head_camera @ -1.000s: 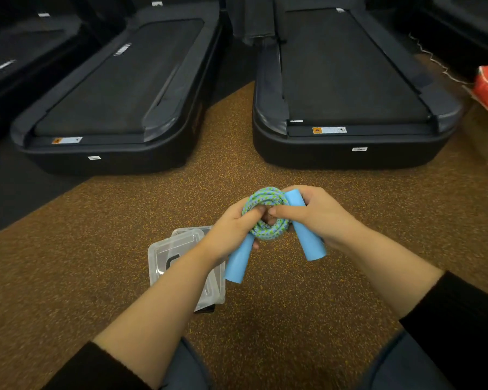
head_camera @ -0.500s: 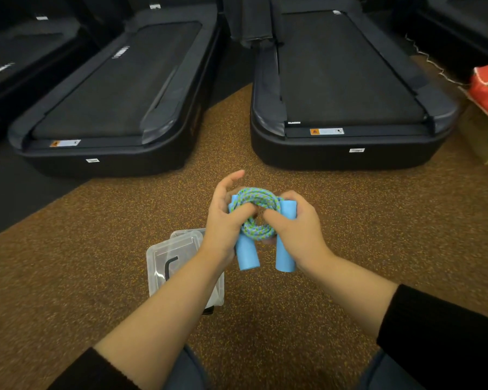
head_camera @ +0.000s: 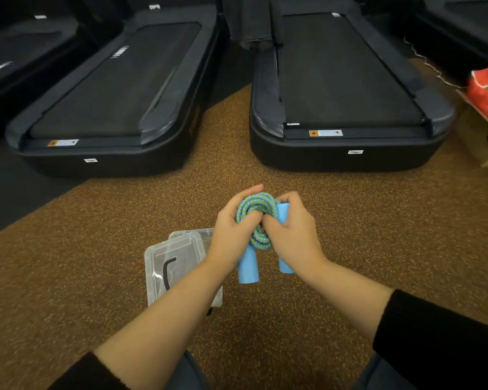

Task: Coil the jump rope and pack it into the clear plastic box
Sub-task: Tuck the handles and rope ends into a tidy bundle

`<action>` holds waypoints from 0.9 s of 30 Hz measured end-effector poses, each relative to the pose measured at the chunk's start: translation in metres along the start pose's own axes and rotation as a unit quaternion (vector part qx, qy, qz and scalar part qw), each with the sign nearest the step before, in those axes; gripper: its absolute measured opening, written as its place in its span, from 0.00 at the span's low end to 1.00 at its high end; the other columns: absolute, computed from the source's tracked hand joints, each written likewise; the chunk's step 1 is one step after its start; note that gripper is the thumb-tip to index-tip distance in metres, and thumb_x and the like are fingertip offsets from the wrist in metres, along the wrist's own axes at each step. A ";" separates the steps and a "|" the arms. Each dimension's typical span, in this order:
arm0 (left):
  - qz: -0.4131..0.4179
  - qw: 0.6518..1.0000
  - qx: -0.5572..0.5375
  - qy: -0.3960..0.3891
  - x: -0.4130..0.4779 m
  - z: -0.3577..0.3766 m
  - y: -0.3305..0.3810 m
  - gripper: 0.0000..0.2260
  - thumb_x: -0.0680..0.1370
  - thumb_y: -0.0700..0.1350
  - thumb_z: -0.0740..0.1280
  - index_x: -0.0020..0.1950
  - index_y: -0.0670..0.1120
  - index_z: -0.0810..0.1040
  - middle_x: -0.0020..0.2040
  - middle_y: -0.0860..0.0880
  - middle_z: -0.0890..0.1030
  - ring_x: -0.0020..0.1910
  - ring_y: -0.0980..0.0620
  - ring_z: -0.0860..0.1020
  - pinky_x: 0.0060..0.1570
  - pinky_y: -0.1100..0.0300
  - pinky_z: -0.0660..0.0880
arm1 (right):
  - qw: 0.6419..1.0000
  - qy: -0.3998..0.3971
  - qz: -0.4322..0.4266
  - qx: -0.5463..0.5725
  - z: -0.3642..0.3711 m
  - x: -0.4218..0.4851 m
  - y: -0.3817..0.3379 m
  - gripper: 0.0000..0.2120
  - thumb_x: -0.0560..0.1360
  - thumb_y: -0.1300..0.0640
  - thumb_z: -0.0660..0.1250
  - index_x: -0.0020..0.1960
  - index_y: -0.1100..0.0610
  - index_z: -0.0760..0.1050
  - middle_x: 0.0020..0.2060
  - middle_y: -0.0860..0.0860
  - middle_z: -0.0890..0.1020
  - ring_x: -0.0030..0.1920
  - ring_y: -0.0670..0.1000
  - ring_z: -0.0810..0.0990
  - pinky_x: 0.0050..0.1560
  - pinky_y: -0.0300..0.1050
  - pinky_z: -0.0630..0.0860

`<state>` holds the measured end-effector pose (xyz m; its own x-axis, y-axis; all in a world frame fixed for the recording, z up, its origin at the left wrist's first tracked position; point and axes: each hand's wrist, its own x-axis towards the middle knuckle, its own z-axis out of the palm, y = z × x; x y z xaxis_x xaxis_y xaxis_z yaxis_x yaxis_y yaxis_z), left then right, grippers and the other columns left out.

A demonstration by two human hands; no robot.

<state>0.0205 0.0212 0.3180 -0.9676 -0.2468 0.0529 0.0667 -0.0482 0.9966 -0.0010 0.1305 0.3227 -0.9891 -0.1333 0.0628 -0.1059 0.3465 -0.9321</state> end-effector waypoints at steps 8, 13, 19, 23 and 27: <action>-0.032 0.990 -0.138 0.027 0.001 0.002 0.004 0.17 0.71 0.34 0.69 0.58 0.46 0.77 0.48 0.49 0.84 0.46 0.56 0.81 0.47 0.65 0.78 | 0.999 0.029 0.021 0.022 0.002 0.001 0.001 0.10 0.71 0.57 0.68 0.47 0.55 0.67 0.33 0.48 0.75 0.32 0.47 0.75 0.33 0.42 0.72; 0.019 0.984 -0.055 0.167 -0.006 0.015 0.005 0.12 0.70 0.35 0.72 0.50 0.47 0.80 0.46 0.49 0.83 0.45 0.57 0.81 0.50 0.63 0.78 | 0.991 0.110 0.047 0.066 0.012 -0.004 0.003 0.10 0.71 0.60 0.68 0.47 0.57 0.67 0.35 0.48 0.75 0.33 0.45 0.74 0.30 0.29 0.67; 0.005 0.983 -0.026 0.184 -0.015 0.028 -0.002 0.12 0.70 0.39 0.72 0.51 0.51 0.79 0.52 0.46 0.82 0.47 0.57 0.79 0.52 0.63 0.77 | 0.980 0.168 0.067 0.083 0.010 0.000 0.000 0.12 0.70 0.62 0.68 0.47 0.56 0.66 0.38 0.52 0.76 0.34 0.49 0.73 0.32 0.37 0.64; -0.007 0.988 -0.002 0.154 -0.016 0.026 -0.004 0.17 0.70 0.44 0.73 0.57 0.48 0.76 0.56 0.46 0.81 0.52 0.54 0.79 0.57 0.58 0.76 | 0.982 0.163 0.054 0.076 0.009 -0.001 -0.001 0.12 0.70 0.62 0.69 0.47 0.56 0.66 0.38 0.51 0.75 0.34 0.47 0.72 0.31 0.34 0.64; -0.004 0.988 0.019 0.153 -0.010 0.017 0.001 0.11 0.73 0.44 0.70 0.55 0.44 0.79 0.52 0.45 0.82 0.51 0.53 0.79 0.59 0.52 0.75 | 0.987 0.145 0.052 0.053 0.008 -0.002 0.000 0.12 0.68 0.59 0.70 0.46 0.56 0.68 0.34 0.48 0.75 0.33 0.48 0.73 0.33 0.37 0.65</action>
<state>0.0262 0.0402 0.3195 -0.8494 -0.5270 0.0287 0.0438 -0.0162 0.9989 0.0013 0.1236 0.3203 -0.9833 0.1748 0.0501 -0.0061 0.2434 -0.9699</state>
